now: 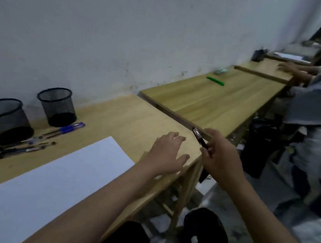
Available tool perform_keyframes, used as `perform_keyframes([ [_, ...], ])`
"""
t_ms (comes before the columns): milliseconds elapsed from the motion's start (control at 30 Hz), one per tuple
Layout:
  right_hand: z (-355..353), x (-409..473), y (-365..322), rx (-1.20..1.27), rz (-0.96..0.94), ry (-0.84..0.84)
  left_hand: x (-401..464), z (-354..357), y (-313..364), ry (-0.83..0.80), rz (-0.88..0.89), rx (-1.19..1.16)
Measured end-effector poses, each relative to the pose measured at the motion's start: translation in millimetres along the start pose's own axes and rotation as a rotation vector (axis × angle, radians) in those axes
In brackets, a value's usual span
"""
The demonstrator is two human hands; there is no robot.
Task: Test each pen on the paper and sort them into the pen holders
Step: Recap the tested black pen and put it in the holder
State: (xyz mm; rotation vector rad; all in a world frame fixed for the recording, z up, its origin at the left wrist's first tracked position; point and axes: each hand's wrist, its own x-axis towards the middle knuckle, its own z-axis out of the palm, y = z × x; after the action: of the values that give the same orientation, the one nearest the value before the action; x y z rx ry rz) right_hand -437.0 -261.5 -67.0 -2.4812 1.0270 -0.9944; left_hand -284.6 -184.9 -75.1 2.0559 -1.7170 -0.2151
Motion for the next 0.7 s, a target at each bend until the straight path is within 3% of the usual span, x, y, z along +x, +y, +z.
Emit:
perform_keyframes([
  [200, -30, -23, 66, 0.017, 0.181, -0.055, 31, 51, 12, -0.150, 0.108, 0.183],
  [500, -3, -54, 110, -0.014, 0.385, -0.126, 30, 55, 5, -0.113, 0.119, 0.152],
  [700, 5, -56, 103, -0.061, 0.318, -0.155, 29, 53, 5, -0.113, 0.123, 0.151],
])
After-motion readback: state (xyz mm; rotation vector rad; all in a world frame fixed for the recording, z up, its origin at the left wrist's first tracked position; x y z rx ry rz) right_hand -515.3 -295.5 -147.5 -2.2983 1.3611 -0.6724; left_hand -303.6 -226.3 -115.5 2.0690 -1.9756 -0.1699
